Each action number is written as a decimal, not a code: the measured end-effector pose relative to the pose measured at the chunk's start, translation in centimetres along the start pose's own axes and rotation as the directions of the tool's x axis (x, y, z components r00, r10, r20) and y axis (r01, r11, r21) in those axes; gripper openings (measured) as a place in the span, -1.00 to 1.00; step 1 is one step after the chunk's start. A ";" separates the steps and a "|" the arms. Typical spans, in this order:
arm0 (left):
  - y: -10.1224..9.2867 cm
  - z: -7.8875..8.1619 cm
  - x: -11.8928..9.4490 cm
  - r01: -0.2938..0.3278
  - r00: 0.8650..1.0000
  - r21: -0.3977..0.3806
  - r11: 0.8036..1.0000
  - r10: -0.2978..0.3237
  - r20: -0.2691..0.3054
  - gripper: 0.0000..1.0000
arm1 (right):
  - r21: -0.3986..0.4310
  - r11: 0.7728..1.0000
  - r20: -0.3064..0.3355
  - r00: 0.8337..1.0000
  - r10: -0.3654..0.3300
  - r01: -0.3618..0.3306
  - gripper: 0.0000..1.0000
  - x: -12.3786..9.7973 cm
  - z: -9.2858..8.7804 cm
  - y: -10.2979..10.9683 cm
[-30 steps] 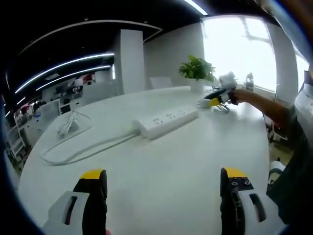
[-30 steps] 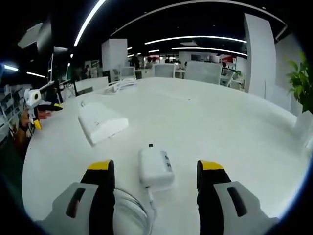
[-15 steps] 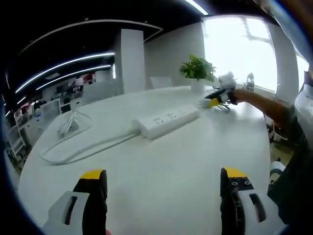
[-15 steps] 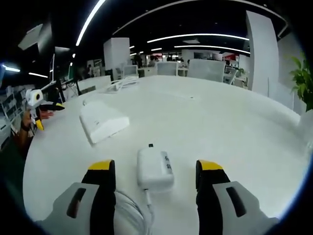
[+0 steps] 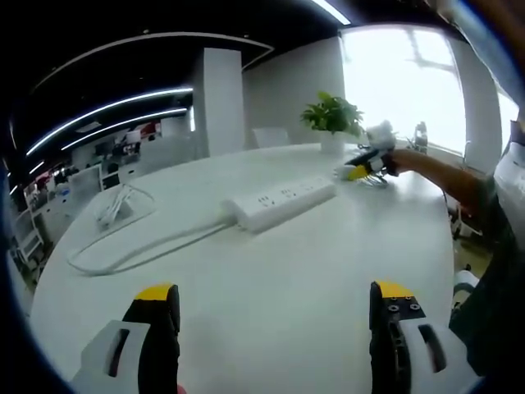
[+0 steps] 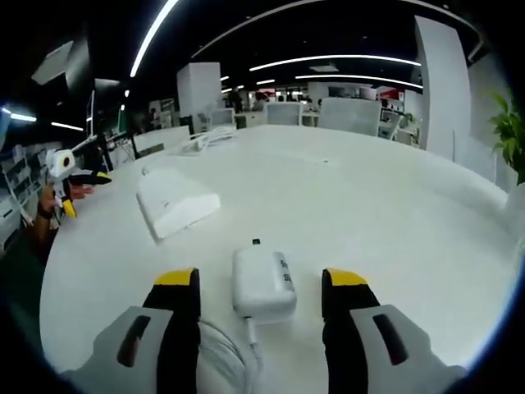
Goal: Straighten the power strip on the desk, plug the charger into it
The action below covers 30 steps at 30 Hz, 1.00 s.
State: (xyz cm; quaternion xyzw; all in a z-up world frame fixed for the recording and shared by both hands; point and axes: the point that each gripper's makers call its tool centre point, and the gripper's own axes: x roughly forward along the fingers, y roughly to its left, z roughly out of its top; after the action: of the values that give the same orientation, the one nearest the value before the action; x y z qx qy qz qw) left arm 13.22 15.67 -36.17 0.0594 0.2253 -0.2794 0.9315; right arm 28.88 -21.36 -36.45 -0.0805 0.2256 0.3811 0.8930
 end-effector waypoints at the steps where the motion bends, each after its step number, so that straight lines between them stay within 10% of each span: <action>1: 0.0 0.0 0.0 0.000 1.000 -0.001 1.000 0.000 0.000 0.99 | -0.001 1.000 0.000 1.000 0.000 0.000 0.18 0.0 0.0 0.0; 30: -0.2 0.0 0.2 0.004 1.000 0.001 1.000 -0.004 0.000 0.99 | -0.021 1.000 -0.011 1.000 0.019 -0.019 -0.28 -0.2 -0.3 0.4</action>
State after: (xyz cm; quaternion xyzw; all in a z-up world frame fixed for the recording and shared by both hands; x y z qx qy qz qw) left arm 13.32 15.42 -36.25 0.0592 0.2251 -0.2815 0.9309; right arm 28.37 -21.24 -36.58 -0.0899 0.2270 0.3914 0.8872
